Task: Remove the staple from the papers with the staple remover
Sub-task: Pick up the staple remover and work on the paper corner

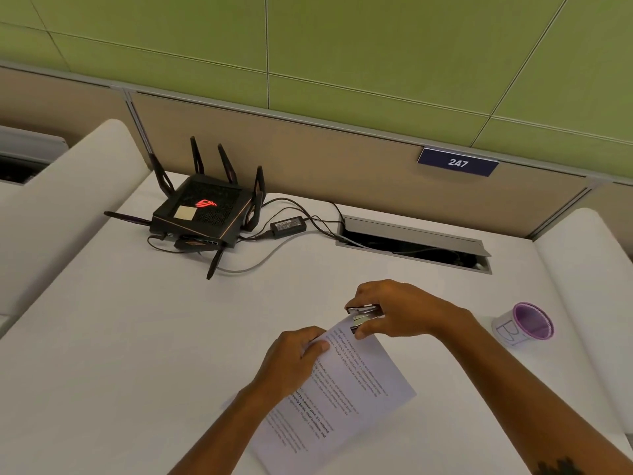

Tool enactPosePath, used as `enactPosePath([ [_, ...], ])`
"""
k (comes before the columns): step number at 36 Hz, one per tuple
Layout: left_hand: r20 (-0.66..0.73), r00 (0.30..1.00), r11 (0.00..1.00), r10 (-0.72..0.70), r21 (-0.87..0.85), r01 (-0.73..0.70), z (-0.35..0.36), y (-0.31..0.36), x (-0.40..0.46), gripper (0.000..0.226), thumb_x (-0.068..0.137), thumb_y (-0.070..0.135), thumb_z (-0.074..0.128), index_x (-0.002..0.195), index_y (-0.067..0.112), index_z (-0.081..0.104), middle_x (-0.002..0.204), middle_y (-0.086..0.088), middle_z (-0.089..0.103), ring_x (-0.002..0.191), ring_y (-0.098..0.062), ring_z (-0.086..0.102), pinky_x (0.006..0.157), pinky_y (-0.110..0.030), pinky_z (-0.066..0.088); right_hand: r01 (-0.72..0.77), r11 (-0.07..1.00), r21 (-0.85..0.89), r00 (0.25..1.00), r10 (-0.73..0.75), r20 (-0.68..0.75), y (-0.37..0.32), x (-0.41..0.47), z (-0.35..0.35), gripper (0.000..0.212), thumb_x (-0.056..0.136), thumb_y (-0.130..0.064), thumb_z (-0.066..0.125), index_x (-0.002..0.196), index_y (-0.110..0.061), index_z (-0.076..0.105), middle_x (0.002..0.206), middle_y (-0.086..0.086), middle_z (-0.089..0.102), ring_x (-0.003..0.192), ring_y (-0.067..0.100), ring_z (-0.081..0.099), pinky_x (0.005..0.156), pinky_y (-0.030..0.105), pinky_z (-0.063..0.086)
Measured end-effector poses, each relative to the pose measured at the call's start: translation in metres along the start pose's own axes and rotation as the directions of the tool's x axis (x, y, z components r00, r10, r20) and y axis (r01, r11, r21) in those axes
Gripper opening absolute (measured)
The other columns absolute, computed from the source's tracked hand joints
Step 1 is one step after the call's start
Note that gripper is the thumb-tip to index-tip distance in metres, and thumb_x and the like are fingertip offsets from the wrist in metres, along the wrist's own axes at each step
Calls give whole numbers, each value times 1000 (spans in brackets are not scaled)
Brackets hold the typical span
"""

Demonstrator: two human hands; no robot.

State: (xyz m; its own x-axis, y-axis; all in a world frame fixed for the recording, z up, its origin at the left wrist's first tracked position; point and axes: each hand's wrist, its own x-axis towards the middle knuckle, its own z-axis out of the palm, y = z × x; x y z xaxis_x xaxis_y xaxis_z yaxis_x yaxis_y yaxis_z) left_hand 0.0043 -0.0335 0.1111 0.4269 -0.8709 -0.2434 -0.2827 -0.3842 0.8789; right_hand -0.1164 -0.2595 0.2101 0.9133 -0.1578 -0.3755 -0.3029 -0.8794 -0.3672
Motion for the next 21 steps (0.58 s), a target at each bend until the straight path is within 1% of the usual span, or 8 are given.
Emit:
enactPosePath([
  [2, 0, 1000, 1000, 8, 14, -8, -1, 0, -2, 12, 108, 48, 54, 100, 47, 62, 91, 23, 75, 71, -2, 78, 62, -17, 62, 3, 999, -44, 1000, -3, 7, -3, 0, 1, 55, 92, -57, 72, 141, -32, 64, 131, -13, 64, 106, 7, 56, 89, 26, 55],
  [5, 4, 1000, 1000, 19, 23, -20, -2, 0, -4, 12, 107, 48, 54, 97, 48, 60, 91, 25, 73, 71, -8, 78, 64, -19, 63, 8, 996, -84, 1000, -7, 12, -5, 1, 1, 54, 93, -57, 71, 140, -32, 65, 129, -13, 65, 103, 6, 56, 86, 24, 53],
  [8, 4, 999, 999, 32, 30, -33, -3, 1, -6, 13, 108, 46, 54, 97, 47, 60, 92, 20, 74, 73, -13, 79, 66, -22, 65, 11, 994, -107, 1000, -10, 8, -6, 1, 2, 53, 92, -58, 70, 139, -32, 66, 127, -13, 67, 102, 6, 56, 82, 20, 47],
  [12, 9, 1000, 999, 29, 34, -30, -5, 1, -7, 11, 109, 46, 53, 104, 42, 62, 98, 13, 76, 77, -16, 80, 69, -25, 67, 8, 991, -133, 1000, -8, 4, -8, 2, 2, 53, 92, -59, 70, 138, -33, 66, 126, -15, 67, 101, 6, 57, 80, 19, 45],
  [16, 11, 1000, 998, 23, 51, -23, -5, 1, -7, 13, 109, 46, 53, 110, 39, 64, 101, 13, 76, 79, -17, 80, 72, -26, 67, 14, 987, -160, 1000, -14, 2, -11, 2, 2, 50, 92, -59, 70, 136, -34, 67, 121, -16, 67, 98, 6, 56, 74, 17, 41],
  [21, 11, 1000, 998, 18, 61, -18, -5, 0, -8, 15, 109, 45, 53, 112, 37, 65, 103, 12, 77, 81, -15, 80, 72, -24, 67, 12, 986, -167, 1000, -12, 1, -15, 2, 2, 48, 92, -59, 70, 133, -35, 68, 119, -18, 68, 96, 5, 57, 74, 18, 43],
])
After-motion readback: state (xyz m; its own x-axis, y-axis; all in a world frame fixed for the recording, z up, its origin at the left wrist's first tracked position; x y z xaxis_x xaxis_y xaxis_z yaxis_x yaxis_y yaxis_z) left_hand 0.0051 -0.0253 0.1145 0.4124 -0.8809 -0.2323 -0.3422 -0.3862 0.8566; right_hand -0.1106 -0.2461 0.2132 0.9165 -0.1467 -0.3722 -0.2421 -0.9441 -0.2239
